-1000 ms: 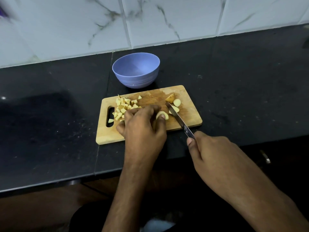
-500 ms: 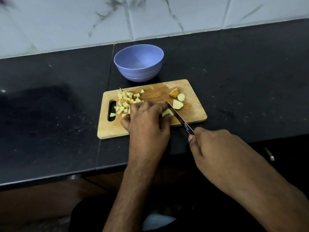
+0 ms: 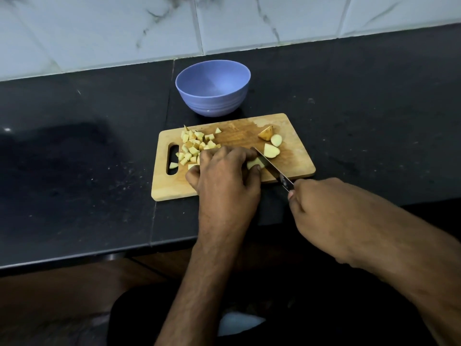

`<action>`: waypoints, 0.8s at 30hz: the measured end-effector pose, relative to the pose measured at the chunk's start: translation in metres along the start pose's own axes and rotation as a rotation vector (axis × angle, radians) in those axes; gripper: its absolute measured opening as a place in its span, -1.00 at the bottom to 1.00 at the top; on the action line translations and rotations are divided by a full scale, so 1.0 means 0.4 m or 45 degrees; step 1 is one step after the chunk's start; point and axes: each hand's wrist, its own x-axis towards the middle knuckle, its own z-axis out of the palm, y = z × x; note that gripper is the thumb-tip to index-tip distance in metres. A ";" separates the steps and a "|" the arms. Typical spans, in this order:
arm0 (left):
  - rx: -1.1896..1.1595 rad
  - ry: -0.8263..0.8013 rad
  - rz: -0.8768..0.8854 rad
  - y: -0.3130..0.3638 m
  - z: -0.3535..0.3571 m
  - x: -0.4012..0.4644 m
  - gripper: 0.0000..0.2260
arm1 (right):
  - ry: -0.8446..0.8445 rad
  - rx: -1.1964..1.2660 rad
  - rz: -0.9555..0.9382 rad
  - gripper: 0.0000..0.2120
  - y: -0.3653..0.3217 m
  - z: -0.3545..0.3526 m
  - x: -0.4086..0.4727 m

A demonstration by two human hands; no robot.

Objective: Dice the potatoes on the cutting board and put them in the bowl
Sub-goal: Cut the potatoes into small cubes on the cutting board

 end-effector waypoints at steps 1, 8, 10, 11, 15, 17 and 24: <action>-0.007 0.002 -0.006 0.001 -0.001 0.000 -0.80 | -0.024 0.011 0.007 -0.65 -0.004 -0.011 -0.014; -0.013 0.080 -0.023 -0.001 0.001 -0.013 -0.85 | -0.057 -0.018 0.049 -0.65 -0.011 -0.007 -0.082; -0.009 0.077 -0.008 -0.005 -0.001 -0.020 -0.84 | -0.064 0.023 0.048 -0.66 -0.005 -0.009 -0.091; -0.018 0.075 -0.001 -0.008 -0.004 -0.024 -0.83 | -0.071 0.037 0.047 -0.66 -0.004 -0.013 -0.096; -0.093 0.061 -0.022 -0.015 -0.014 -0.029 -0.79 | -0.027 0.059 0.041 -0.66 -0.006 -0.032 -0.104; -0.088 0.056 -0.055 -0.016 -0.015 -0.027 -0.78 | 0.006 0.076 0.026 -0.67 -0.013 -0.039 -0.096; -0.064 0.064 -0.035 -0.020 -0.010 -0.025 -0.83 | 0.005 0.021 -0.032 -0.67 -0.033 -0.035 -0.054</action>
